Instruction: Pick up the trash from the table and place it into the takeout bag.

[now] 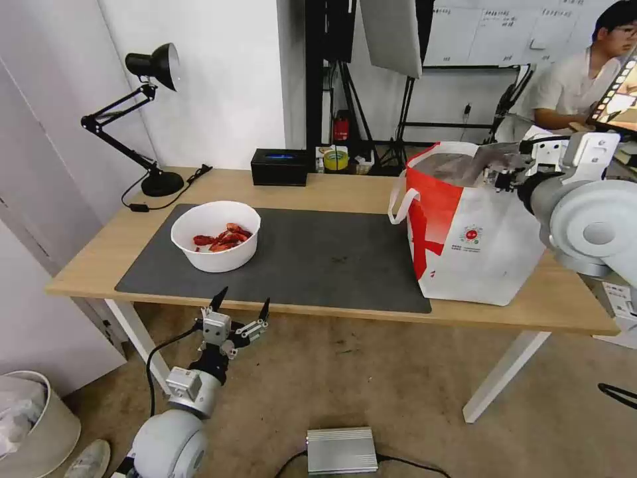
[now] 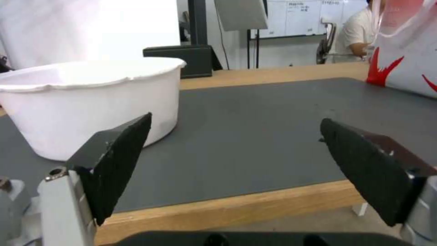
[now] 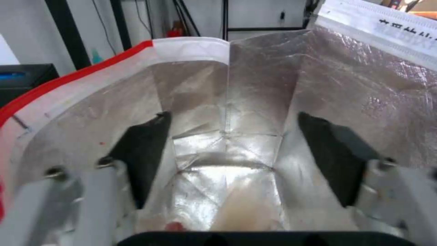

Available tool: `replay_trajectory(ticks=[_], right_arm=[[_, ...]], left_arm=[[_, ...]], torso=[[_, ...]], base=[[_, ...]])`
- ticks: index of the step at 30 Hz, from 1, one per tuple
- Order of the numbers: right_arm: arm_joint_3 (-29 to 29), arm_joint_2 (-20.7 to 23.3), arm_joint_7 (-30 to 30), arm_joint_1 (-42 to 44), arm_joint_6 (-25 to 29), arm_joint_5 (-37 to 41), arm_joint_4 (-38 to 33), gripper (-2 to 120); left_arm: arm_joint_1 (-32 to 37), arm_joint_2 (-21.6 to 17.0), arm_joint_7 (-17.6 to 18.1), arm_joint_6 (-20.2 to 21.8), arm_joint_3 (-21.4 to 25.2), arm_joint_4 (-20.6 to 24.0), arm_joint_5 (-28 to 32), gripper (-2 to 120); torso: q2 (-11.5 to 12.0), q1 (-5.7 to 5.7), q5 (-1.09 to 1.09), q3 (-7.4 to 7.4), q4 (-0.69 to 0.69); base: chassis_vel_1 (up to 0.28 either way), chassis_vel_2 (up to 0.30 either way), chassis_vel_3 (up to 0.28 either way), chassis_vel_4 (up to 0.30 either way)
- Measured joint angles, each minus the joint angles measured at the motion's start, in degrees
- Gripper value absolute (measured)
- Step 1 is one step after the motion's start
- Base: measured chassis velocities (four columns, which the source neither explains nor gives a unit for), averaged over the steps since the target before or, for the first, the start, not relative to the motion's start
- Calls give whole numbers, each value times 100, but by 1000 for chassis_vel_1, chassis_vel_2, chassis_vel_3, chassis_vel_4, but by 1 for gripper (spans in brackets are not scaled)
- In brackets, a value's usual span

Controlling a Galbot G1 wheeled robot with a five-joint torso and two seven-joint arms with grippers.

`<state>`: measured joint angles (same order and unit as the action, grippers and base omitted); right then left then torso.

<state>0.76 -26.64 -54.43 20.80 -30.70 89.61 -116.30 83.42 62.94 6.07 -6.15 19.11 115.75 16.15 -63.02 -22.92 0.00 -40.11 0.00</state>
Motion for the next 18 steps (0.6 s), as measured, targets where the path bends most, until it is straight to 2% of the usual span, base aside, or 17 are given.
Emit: replay_trajectory(ticks=[1,3,5,9,12,13,15,17,18], right_arm=[[0,6,9,0,1,-13,2,81],[0,14,12,0,1,-19,2,82],[-21,68,41,22,10,-101,-26,94],[-109,115,204,93,117,-230,-82,99],[-258,158,1313,386,1050,-781,-170,100],[-258,158,1313,386,1050,-781,-170,100],[-421,162,2153,713,1637,-1152,-277,100],[-462,166,2323,802,1751,-1248,-310,100],[-615,227,2900,1144,2141,-1436,-454,100]], left_arm=[[0,0,0,0,0,0,1,100],[0,0,0,0,1,0,1,100],[0,-2,0,0,5,10,6,100],[-1,-2,0,0,6,18,8,100],[-17,14,0,-5,-7,20,8,100],[-17,14,0,-5,-7,20,8,100],[-21,18,0,-12,-8,29,8,100],[-20,18,0,-15,-6,30,8,100],[-18,16,0,-33,23,44,-37,100]], torso=[[0,0,0,0,0],[0,0,0,0,0],[0,0,0,0,0],[0,0,0,0,0],[0,0,0,0,0],[0,0,0,0,0],[0,0,0,0,0],[0,0,0,0,0],[0,0,0,0,0]], base=[[0,0,0,0],[0,0,0,0],[0,0,0,0],[0,0,0,0],[0,0,0,0],[0,0,0,0],[0,0,0,0],[0,0,0,0],[0,0,0,0]])
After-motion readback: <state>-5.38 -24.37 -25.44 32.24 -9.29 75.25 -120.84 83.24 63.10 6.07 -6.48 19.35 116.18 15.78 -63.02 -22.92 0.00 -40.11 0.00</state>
